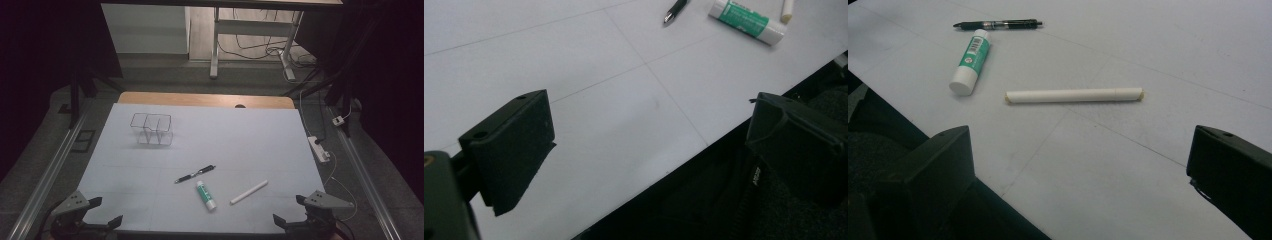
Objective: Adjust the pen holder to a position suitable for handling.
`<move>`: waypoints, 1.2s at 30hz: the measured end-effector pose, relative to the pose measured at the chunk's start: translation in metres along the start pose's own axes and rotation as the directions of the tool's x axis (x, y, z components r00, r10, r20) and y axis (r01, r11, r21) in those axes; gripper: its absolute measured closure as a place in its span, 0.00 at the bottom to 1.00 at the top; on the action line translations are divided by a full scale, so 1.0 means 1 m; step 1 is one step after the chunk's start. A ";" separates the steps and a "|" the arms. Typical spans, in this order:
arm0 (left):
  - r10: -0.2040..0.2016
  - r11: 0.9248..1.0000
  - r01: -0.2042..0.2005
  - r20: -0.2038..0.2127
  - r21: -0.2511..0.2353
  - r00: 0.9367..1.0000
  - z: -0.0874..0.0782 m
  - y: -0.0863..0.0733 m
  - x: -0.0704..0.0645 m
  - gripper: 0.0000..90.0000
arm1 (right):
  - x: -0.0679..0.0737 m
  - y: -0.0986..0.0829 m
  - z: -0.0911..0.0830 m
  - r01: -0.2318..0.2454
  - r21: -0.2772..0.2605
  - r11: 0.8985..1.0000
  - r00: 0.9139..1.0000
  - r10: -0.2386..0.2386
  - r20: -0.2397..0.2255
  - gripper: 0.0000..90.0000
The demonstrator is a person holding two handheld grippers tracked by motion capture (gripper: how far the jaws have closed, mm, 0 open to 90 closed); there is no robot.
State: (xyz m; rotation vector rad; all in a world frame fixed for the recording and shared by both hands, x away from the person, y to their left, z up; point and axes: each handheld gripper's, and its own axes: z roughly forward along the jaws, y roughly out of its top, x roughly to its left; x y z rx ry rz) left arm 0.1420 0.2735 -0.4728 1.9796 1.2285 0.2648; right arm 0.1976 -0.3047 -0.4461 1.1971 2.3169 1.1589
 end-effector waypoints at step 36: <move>0.011 0.999 -0.010 -0.019 0.040 1.000 0.003 0.005 0.000 0.01 | 0.003 0.001 0.006 0.017 0.057 0.998 1.000 -0.018 0.011 0.00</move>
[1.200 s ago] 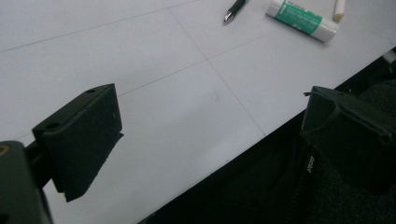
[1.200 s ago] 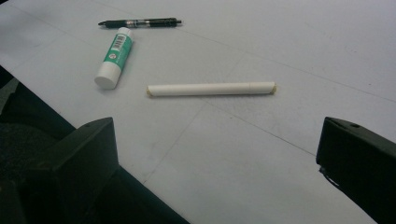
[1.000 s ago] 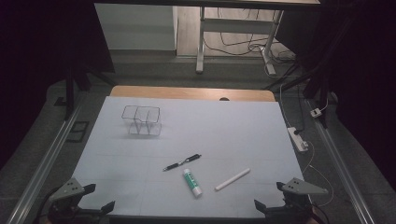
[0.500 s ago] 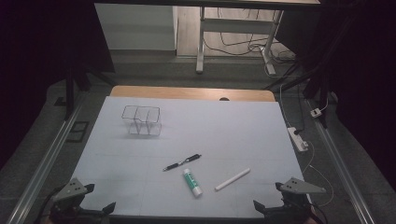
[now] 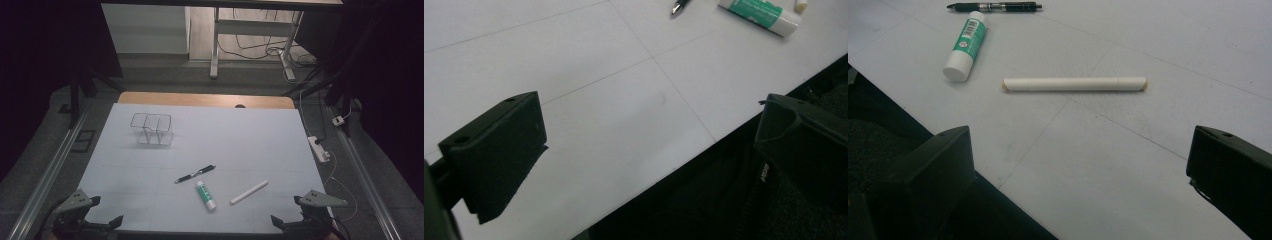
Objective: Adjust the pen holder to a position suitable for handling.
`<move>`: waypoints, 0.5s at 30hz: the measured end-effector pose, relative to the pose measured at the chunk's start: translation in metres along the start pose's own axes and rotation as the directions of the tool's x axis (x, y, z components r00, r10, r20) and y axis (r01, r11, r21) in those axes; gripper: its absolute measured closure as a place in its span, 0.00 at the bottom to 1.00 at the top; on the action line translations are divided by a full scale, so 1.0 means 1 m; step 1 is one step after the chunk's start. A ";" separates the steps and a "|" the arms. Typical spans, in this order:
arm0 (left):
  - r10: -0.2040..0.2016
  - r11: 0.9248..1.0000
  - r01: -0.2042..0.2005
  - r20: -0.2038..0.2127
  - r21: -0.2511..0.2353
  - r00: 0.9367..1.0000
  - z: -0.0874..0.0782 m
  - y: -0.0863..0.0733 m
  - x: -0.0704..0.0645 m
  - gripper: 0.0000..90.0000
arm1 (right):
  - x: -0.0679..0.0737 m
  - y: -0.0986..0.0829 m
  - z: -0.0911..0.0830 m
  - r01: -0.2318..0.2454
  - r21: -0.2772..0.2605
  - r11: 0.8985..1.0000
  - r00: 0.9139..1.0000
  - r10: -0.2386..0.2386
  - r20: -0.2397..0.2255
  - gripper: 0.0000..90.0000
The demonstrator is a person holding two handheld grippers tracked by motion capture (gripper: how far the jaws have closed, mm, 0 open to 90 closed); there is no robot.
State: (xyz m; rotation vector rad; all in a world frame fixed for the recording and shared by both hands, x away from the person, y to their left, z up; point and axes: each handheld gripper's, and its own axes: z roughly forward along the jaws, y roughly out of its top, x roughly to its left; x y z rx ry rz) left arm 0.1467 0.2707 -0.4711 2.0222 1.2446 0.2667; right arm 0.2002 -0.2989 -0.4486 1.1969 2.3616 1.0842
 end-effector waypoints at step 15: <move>0.099 0.994 -0.097 0.063 -0.042 0.993 0.011 0.012 0.007 0.01 | 0.000 0.000 0.001 0.005 0.011 1.000 1.000 -0.005 -0.009 0.00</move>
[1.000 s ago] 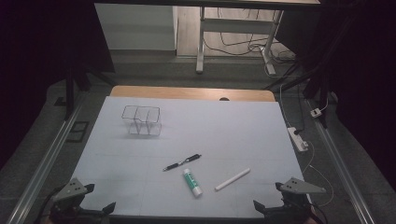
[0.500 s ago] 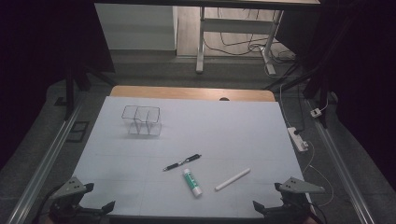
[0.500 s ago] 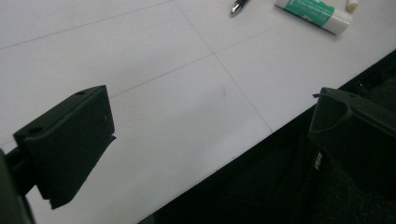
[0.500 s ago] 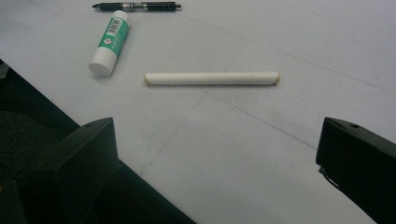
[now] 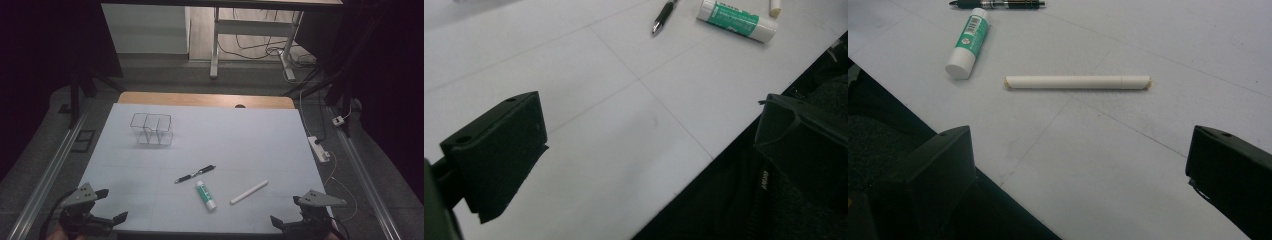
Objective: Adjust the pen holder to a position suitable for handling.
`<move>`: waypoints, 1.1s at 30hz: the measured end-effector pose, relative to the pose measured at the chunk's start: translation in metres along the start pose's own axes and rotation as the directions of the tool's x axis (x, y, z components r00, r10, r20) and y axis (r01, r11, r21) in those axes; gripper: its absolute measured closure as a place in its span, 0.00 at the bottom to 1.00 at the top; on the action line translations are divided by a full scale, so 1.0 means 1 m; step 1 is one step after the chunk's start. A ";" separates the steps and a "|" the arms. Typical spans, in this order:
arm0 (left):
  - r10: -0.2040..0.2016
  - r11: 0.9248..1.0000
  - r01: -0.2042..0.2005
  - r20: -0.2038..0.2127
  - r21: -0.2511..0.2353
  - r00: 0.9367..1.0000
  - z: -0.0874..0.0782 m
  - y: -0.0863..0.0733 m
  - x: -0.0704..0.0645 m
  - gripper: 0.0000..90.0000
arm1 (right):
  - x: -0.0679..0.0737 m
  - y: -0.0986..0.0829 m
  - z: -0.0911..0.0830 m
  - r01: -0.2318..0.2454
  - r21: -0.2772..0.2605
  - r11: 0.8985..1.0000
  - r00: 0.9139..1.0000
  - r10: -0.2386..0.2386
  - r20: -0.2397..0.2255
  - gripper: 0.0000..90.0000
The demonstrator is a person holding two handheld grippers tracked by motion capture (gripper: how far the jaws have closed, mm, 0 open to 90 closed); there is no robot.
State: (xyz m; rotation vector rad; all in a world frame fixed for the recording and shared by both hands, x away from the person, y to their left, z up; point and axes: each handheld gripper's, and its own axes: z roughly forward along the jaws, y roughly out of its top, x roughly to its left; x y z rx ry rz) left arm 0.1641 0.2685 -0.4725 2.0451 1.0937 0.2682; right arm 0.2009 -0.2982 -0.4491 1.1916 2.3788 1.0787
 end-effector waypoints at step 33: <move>0.025 1.000 -0.026 0.092 0.014 0.995 0.040 0.047 0.031 0.00 | 0.000 0.001 0.002 0.002 0.014 1.000 1.000 -0.002 -0.013 0.00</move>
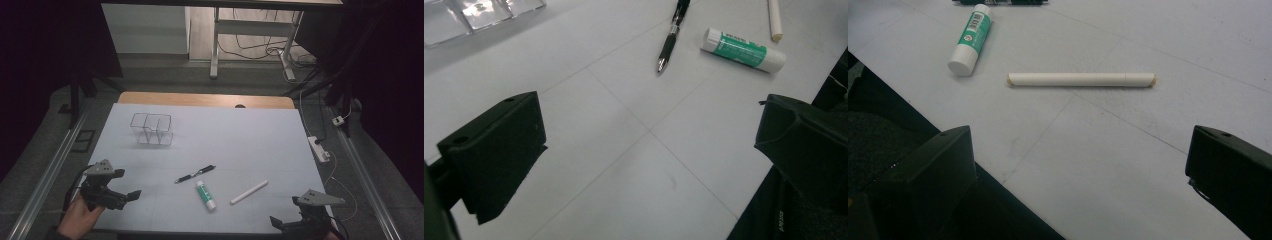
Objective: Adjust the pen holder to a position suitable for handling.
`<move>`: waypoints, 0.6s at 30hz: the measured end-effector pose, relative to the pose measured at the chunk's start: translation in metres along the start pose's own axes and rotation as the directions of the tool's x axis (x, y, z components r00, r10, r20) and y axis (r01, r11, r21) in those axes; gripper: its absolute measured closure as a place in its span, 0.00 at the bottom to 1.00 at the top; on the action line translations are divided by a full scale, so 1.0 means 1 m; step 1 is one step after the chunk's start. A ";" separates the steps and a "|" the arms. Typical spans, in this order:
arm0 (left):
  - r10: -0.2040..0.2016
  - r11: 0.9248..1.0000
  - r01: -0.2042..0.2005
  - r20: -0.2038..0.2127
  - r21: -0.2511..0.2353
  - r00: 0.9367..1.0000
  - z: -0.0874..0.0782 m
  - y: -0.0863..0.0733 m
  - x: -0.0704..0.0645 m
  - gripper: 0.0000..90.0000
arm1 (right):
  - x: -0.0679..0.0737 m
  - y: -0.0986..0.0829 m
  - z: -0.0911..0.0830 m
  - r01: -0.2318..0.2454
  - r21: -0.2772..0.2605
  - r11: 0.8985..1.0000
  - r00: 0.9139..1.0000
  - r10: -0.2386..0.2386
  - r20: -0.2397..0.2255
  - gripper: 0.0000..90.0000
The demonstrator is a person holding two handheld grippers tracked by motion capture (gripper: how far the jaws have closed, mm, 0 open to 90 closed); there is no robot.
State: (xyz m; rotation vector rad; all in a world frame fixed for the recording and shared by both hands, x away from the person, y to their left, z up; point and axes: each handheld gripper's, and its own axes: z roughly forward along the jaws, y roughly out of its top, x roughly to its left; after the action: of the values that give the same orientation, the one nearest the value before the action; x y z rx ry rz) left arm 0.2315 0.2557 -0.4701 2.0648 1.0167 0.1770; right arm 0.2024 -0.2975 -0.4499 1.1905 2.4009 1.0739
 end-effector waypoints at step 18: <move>0.102 0.995 -0.103 0.045 0.010 0.994 0.024 0.035 0.023 0.00 | 0.000 0.000 0.000 -0.002 0.004 1.000 1.000 0.002 -0.002 0.00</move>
State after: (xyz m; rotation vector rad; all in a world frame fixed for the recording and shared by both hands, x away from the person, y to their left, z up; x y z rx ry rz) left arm 0.2787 0.2455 -0.4661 2.1244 0.8875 0.1771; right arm 0.2027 -0.2973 -0.4500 1.1937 2.4054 1.0719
